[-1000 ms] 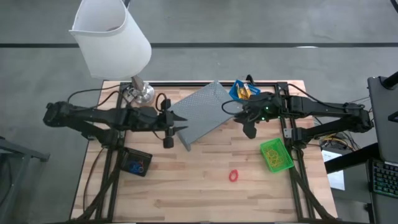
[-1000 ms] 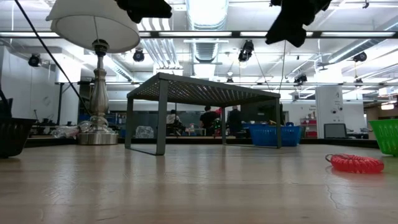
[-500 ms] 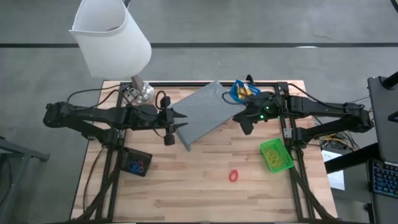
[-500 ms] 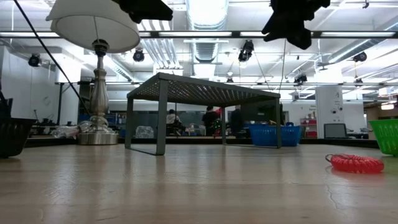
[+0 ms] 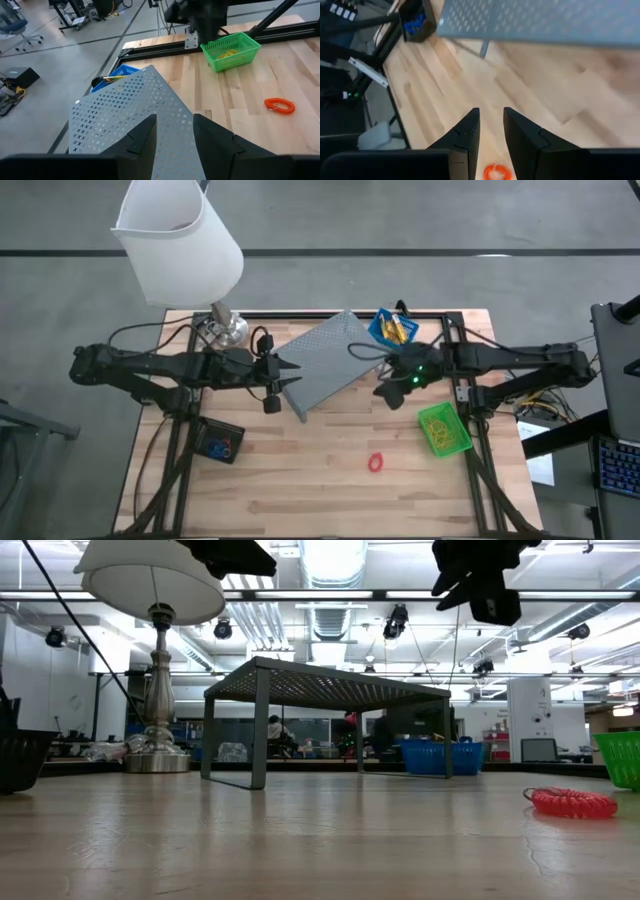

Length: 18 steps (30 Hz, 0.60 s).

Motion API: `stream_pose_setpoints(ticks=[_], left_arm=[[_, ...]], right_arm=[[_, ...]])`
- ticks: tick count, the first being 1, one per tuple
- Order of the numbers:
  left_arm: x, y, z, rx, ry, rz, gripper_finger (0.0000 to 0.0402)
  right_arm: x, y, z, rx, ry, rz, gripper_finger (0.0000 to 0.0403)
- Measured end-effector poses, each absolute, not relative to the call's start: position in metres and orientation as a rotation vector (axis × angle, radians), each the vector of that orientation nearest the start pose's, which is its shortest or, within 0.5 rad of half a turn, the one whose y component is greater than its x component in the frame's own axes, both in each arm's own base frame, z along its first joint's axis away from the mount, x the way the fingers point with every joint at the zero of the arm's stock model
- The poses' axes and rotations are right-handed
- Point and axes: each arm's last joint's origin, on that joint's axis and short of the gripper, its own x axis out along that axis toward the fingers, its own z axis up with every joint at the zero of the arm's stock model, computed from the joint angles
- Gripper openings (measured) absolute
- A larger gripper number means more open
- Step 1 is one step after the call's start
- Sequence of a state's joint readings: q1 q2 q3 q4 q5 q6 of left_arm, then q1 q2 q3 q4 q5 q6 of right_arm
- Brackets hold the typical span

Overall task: Pick & Place Office Desk Supplies
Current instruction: Put the orange spring keychain into the black basket

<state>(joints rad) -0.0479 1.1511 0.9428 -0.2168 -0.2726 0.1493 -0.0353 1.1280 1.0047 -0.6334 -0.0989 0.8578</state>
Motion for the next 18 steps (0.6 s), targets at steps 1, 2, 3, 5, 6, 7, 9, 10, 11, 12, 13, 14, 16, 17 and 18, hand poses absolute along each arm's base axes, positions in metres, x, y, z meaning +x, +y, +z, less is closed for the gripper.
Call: stream_pose_setpoints(ticks=[1,2,3,5,6,7,9,10,11,12,13,14,16,17,18], left_arm=[[0.252,-0.004,0.313,0.215,0.438,0.189,0.0134],[0.252,-0.004,0.313,0.215,0.441,0.189,0.0134],[0.251,-0.004,0.312,0.216,0.445,0.189,0.0134],[0.251,-0.004,0.312,0.216,0.452,0.188,0.0134],[0.251,-0.004,0.312,0.217,0.455,0.188,0.0134],[0.251,-0.004,0.311,0.217,0.459,0.188,0.0134],[0.251,-0.004,0.311,0.218,0.459,0.188,0.0134],[0.251,-0.004,0.311,0.218,0.459,0.188,0.0134],[0.251,-0.004,0.311,0.218,0.459,0.188,0.0134],[0.251,-0.004,0.311,0.218,0.459,0.188,0.0134],[0.251,-0.004,0.311,0.218,0.459,0.188,0.0134],[0.251,-0.004,0.311,0.217,0.459,0.188,0.0134],[0.251,-0.004,0.311,0.217,0.461,0.188,0.0134],[0.251,-0.004,0.311,0.218,0.464,0.187,0.0134],[0.251,-0.004,0.311,0.218,0.466,0.187,0.0134]], right_arm=[[0.23,-0.002,0.303,0.879,0.751,-0.265,0.0084],[0.232,0.001,0.301,0.894,0.766,-0.262,0.0084],[0.234,0.004,0.299,0.907,0.782,-0.26,0.0084],[0.238,0.012,0.294,0.93,0.814,-0.26,0.0084],[0.24,0.016,0.291,0.942,0.834,-0.264,0.0084],[0.241,0.02,0.288,0.954,0.858,-0.269,0.0084],[0.244,0.028,0.281,0.986,0.91,-0.289,0.0084],[0.244,0.031,0.277,1.004,0.941,-0.31,0.0084],[0.244,0.034,0.273,1.019,0.976,-0.336,0.0084],[0.244,0.037,0.268,1.033,1.012,-0.365,0.0084],[0.244,0.04,0.264,1.041,1.044,-0.392,0.0084],[0.244,0.043,0.26,1.042,1.08,-0.417,0.0084],[0.244,0.049,0.251,1.016,1.151,-0.454,0.0084],[0.244,0.051,0.246,0.996,1.183,-0.475,0.0084],[0.245,0.054,0.24,0.973,1.215,-0.499,0.0084]])
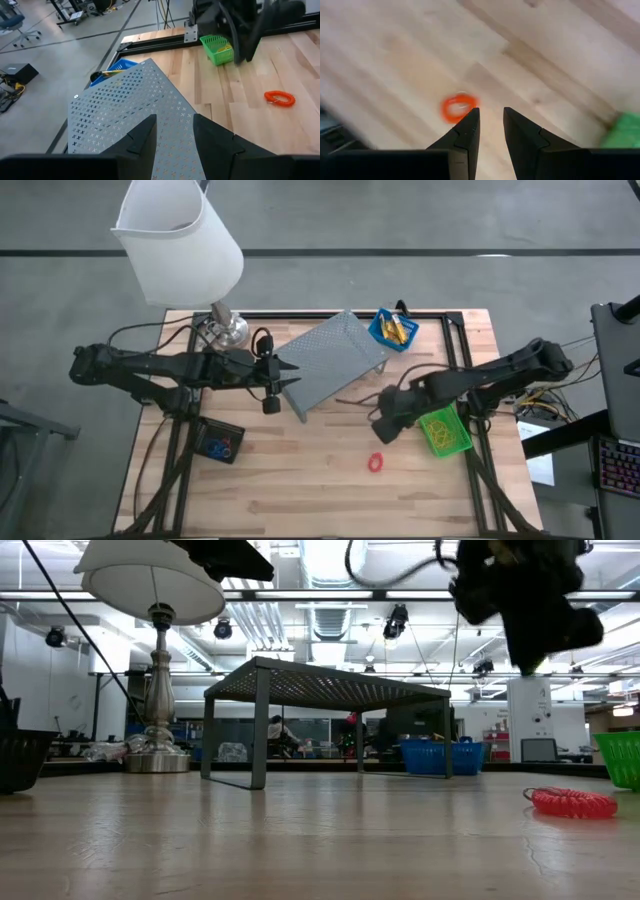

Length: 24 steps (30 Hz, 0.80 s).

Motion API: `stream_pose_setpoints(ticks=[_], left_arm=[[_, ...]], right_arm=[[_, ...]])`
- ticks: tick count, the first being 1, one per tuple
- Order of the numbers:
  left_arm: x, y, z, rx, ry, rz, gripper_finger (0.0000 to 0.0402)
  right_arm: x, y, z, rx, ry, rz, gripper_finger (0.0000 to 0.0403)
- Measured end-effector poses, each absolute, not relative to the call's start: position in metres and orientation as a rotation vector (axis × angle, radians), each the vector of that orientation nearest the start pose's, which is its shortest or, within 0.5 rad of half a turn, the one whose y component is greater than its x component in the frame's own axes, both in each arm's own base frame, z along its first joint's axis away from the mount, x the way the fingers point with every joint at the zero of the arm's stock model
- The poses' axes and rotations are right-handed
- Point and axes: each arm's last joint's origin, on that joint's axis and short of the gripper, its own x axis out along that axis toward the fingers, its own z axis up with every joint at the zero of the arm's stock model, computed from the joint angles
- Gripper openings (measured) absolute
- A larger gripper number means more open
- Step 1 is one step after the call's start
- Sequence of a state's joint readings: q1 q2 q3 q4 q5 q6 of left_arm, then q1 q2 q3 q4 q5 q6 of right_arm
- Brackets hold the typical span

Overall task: Pick & Place Office Desk Supplies
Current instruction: Put the orange spring keychain into the black basket

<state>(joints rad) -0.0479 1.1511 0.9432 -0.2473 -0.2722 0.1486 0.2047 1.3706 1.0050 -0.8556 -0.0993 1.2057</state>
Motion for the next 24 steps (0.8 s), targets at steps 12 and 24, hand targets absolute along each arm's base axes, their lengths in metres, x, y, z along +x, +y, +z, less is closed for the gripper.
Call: stream_pose_setpoints(ticks=[12,24], left_arm=[[0.25,-0.004,0.31,0.217,0.473,0.187,0.0134],[0.25,-0.004,0.309,0.219,0.483,0.186,0.0134]], right_arm=[[0.265,0.081,0.184,0.879,1.345,-0.688,0.0084],[0.263,0.116,0.19,0.892,1.132,-0.726,0.0086]])
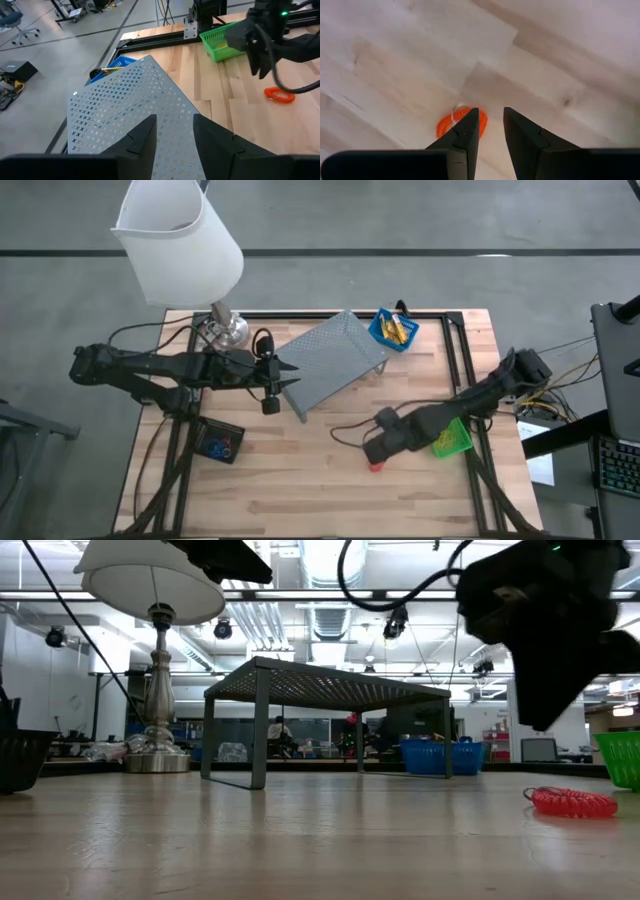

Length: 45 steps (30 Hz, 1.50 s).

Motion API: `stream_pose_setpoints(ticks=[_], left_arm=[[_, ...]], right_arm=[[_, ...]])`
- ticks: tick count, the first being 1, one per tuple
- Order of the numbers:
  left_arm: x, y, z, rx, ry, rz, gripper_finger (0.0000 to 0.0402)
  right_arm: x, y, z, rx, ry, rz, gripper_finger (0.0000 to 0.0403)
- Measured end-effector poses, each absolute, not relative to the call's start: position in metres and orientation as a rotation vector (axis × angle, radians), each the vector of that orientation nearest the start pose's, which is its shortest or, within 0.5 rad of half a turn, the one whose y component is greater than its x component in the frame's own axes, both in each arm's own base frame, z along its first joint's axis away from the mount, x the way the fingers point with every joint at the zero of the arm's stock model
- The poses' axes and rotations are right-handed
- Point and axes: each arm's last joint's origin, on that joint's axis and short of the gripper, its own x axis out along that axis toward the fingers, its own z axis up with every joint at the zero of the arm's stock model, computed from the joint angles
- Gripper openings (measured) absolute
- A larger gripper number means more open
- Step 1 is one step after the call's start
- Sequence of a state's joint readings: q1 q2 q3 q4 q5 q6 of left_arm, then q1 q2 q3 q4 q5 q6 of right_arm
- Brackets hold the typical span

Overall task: Pick & Place Office Desk Supplies
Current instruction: Put the orange spring keychain into the black basket

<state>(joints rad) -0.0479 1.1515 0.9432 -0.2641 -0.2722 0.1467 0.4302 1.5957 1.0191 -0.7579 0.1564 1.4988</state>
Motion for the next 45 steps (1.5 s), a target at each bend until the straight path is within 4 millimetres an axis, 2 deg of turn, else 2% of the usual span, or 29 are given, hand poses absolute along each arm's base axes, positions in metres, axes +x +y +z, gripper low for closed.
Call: stream_pose_setpoints(ticks=[4,13,21,26,45], left_arm=[[0.25,-0.004,0.309,0.219,0.485,0.185,0.0134],[0.249,-0.004,0.308,0.223,0.493,0.184,0.0134],[0.249,-0.004,0.307,0.225,0.51,0.182,0.0134],[0.249,-0.004,0.307,0.225,0.512,0.182,0.0134],[0.249,-0.004,0.307,0.225,0.512,0.182,0.0134]], right_arm=[[0.26,0.126,0.186,0.923,1.133,-0.754,0.0099],[0.261,0.133,0.178,0.962,1.132,-0.792,0.0118],[0.263,0.147,0.16,1.011,1.264,-0.762,0.0114],[0.27,0.15,0.154,1.023,1.244,-0.718,0.0118],[0.272,0.147,0.139,1.001,1.237,-0.792,0.0116]])
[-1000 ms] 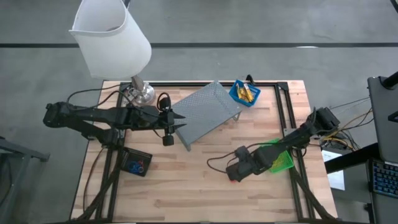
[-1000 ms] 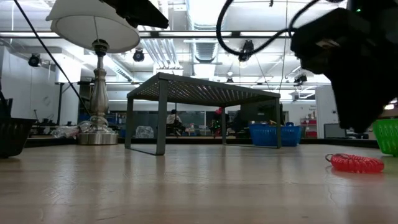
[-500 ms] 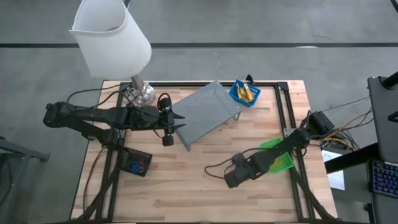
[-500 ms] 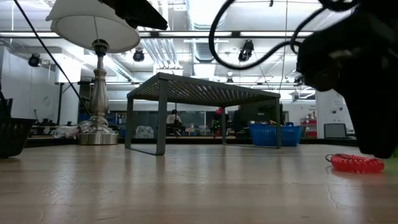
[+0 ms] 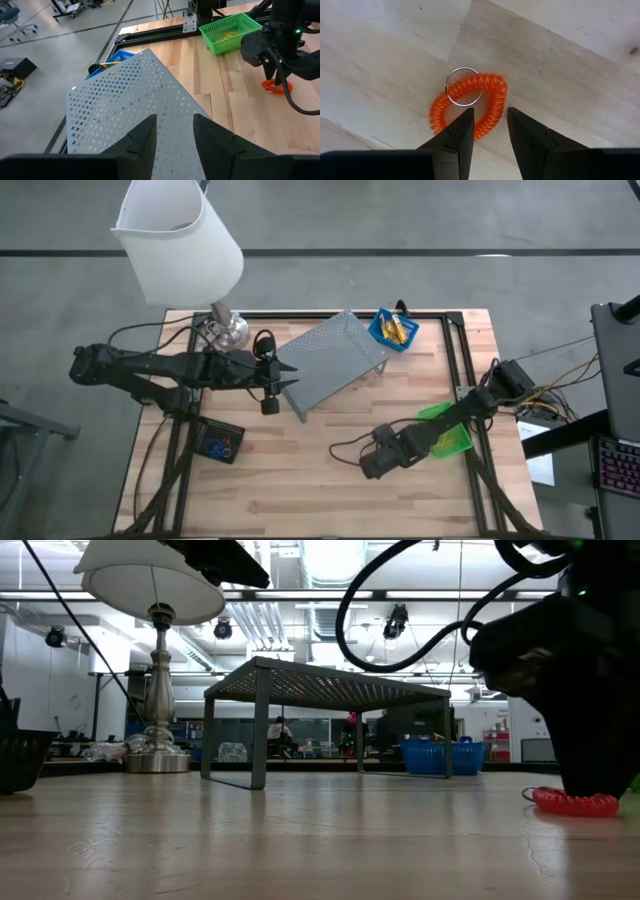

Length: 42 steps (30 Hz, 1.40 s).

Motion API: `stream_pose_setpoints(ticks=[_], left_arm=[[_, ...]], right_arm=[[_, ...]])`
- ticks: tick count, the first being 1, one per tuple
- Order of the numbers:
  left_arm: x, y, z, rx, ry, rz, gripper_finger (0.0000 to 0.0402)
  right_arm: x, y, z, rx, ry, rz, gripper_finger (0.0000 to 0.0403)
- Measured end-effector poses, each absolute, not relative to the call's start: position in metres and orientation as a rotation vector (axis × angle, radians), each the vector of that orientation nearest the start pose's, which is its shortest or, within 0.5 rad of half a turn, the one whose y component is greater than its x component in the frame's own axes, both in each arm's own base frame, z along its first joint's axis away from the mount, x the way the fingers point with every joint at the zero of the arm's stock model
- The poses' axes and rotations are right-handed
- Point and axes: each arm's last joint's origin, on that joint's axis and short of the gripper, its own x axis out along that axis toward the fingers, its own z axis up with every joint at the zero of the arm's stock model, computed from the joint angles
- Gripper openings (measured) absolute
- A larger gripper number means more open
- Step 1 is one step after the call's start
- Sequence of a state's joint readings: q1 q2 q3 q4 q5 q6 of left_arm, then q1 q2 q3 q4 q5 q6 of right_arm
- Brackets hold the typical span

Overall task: Pick & Place Office Desk Supplies
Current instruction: Put the orange spring keychain into the black basket

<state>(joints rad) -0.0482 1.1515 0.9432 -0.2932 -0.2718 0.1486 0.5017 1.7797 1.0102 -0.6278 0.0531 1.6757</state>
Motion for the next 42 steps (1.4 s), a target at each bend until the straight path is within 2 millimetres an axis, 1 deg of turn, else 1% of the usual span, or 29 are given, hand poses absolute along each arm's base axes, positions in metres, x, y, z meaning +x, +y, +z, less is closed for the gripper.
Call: stream_pose_setpoints(ticks=[5,15,18,23,27,30,34,42], left_arm=[[0.249,-0.004,0.307,0.225,0.512,0.182,0.0134],[0.249,-0.004,0.307,0.225,0.512,0.183,0.0134],[0.249,-0.004,0.307,0.224,0.512,0.182,0.0134],[0.249,-0.004,0.307,0.224,0.512,0.182,0.0134],[0.249,-0.004,0.307,0.224,0.512,0.182,0.0134],[0.249,-0.004,0.307,0.224,0.512,0.182,0.0134],[0.249,-0.004,0.307,0.225,0.513,0.182,0.0134],[0.248,-0.004,0.306,0.225,0.518,0.182,0.0134]], right_arm=[[0.272,0.147,0.137,0.991,1.246,-0.796,0.0099],[0.269,0.145,0.137,0.973,1.285,-0.814,0.0035],[0.269,0.145,0.136,0.962,1.29,-0.807,0.0027],[0.27,0.144,0.138,0.949,1.283,-0.79,0.0027],[0.271,0.143,0.145,0.907,1.27,-0.753,0.0026],[0.273,0.143,0.154,0.909,1.229,-0.723,0.0026],[0.274,0.143,0.16,0.888,1.198,-0.669,0.0026],[0.278,0.141,0.187,0.801,1.068,-0.547,0.0025]])
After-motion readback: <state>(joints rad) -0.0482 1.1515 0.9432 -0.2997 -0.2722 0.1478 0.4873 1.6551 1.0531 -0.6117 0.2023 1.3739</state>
